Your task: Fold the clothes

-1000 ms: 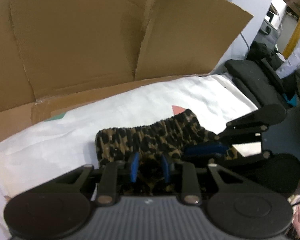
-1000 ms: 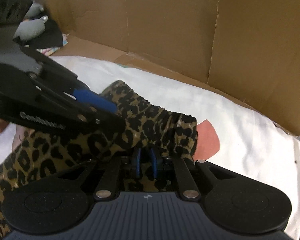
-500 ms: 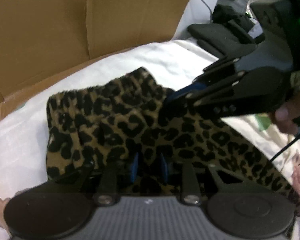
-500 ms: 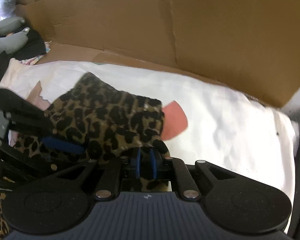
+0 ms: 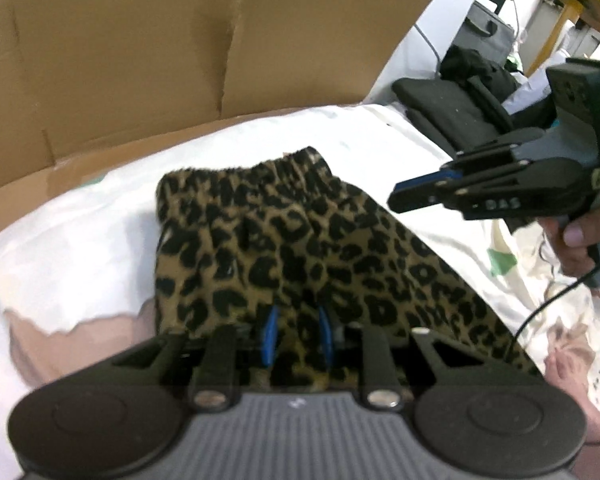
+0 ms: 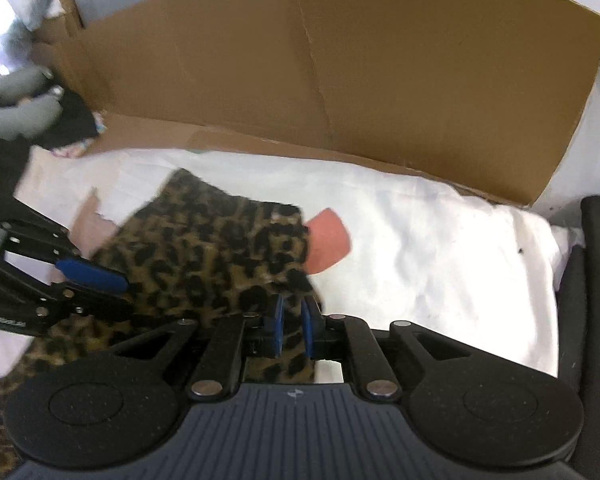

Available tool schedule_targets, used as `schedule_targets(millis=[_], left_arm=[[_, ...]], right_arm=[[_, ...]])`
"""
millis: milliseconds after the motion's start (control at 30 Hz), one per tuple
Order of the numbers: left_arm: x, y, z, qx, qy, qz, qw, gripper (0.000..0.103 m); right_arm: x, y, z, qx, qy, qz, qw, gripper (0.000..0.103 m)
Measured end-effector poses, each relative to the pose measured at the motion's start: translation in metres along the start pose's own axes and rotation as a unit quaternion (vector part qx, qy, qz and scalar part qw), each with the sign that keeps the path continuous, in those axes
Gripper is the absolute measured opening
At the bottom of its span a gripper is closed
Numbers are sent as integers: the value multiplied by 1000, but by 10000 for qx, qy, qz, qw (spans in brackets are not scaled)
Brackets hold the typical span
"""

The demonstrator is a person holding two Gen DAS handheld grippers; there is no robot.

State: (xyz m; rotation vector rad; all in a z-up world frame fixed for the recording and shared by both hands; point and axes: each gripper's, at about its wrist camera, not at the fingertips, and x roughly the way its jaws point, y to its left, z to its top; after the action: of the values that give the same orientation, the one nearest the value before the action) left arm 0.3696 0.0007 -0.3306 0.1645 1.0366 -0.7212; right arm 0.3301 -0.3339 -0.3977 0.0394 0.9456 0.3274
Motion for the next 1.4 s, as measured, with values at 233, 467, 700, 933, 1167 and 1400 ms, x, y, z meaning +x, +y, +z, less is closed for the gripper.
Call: schedule_targets(millis=[233, 467, 700, 933, 1167, 1400], left_arm=[[-4, -2, -24, -216, 110, 141, 9996, 24], [9, 2, -43, -269, 339, 573, 9974, 25], [4, 6, -58, -410, 377, 665, 9962, 24], [-8, -5, -79, -436, 479, 614, 9960, 25], [-31, 0, -94, -787, 659, 572, 9931, 25], [-60, 17, -108, -1164, 614, 764, 9884, 26]], right_arm=[[-12, 21, -33, 107, 248, 303, 9992, 30], [-3, 23, -66, 158, 511, 103, 9985, 38], [-6, 10, -85, 120, 714, -364, 9967, 40], [-21, 2, -96, 178, 744, -423, 9962, 40], [-36, -1, -109, 117, 942, -526, 9941, 40], [-48, -6, -117, 357, 1081, -445, 9925, 40]])
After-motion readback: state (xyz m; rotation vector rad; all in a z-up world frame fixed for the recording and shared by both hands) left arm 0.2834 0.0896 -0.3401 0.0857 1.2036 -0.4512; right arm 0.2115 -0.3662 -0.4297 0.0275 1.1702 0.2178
